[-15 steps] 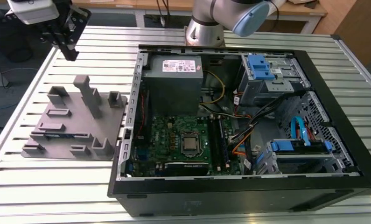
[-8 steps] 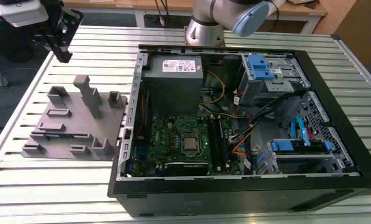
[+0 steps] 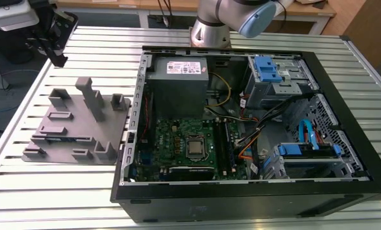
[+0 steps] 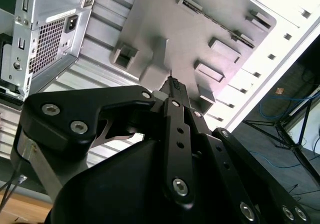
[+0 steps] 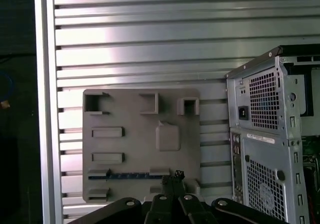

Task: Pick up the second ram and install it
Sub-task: 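Reach for the second ram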

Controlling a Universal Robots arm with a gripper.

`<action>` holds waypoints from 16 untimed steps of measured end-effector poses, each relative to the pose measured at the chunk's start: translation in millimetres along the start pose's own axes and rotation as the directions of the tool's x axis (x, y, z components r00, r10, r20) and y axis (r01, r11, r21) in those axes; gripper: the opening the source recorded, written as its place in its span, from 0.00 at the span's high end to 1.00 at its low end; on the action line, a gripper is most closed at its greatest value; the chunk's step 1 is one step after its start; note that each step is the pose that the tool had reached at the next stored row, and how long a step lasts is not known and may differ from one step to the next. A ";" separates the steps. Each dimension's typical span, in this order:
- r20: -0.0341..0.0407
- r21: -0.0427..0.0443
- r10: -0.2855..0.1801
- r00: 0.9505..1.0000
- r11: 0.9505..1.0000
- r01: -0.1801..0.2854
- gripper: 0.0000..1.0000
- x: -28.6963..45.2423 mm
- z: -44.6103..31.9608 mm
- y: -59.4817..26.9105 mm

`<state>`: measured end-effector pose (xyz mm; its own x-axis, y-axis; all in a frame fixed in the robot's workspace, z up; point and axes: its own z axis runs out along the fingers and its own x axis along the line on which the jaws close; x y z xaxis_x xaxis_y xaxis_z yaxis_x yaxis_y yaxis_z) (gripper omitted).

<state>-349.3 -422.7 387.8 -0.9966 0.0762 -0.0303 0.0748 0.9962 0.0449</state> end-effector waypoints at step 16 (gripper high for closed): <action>0.000 0.000 0.000 1.000 1.000 0.000 0.89 13.5 3.4 -11.2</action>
<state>-363.5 -432.7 383.5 -0.9966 0.0763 -0.0302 0.0749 0.9962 0.0448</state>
